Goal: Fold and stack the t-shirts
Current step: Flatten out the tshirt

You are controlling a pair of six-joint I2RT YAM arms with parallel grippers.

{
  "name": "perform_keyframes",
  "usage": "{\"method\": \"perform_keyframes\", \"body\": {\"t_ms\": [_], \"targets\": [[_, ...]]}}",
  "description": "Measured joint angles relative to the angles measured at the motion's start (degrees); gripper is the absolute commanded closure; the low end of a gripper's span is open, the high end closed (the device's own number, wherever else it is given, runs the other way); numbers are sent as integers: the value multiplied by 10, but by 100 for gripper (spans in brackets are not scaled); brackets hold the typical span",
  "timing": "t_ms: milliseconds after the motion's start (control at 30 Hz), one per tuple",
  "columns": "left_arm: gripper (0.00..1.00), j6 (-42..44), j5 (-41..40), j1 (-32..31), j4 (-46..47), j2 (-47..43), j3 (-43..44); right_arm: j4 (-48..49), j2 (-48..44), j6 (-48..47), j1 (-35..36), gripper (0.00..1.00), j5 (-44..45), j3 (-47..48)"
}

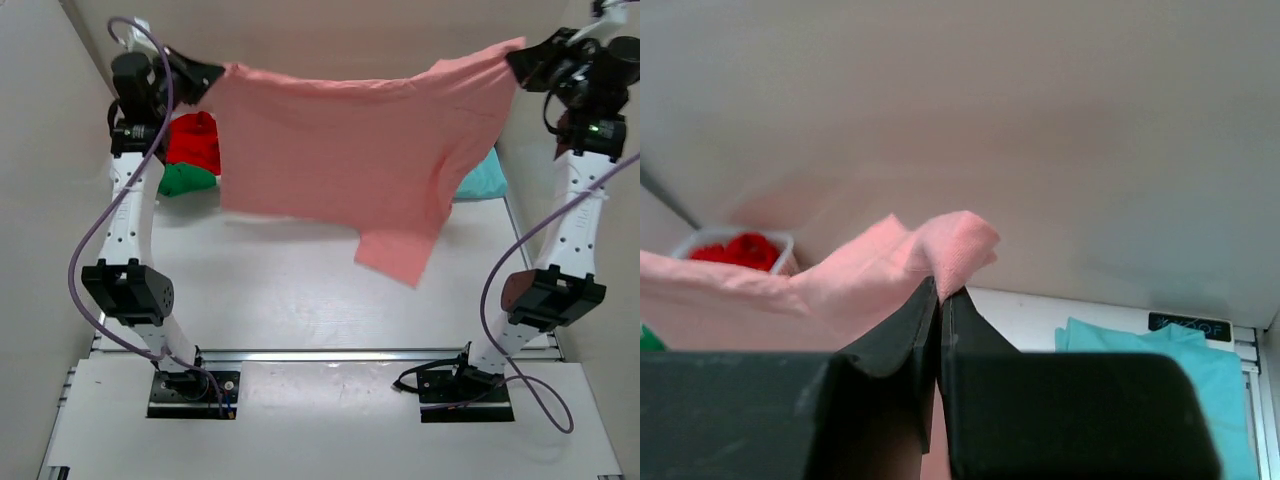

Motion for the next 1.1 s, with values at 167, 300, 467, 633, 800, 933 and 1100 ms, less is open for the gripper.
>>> {"method": "perform_keyframes", "body": {"t_ms": [167, 300, 467, 633, 800, 933, 1100], "targets": [[100, 6, 21, 4, 31, -12, 107, 70, -68, 47, -65, 100, -39, -21], [100, 8, 22, 10, 95, -121, -59, 113, -140, 41, -54, 100, -60, -87], [100, 16, 14, 7, 153, -227, -361, 124, -247, -12, 2, 100, -52, -302], [100, 17, 3, 5, 156, -256, -619, 74, -367, -47, 83, 100, 26, -586], [100, 24, -21, 1, 111, -336, -753, -24, -519, -24, 135, 100, 80, -771], [100, 36, -39, -15, 94, -386, -784, -81, -600, 16, 140, 100, 94, -844], [100, 57, -66, -14, 45, -418, -820, -154, -625, 44, 195, 99, 120, -882]]}}
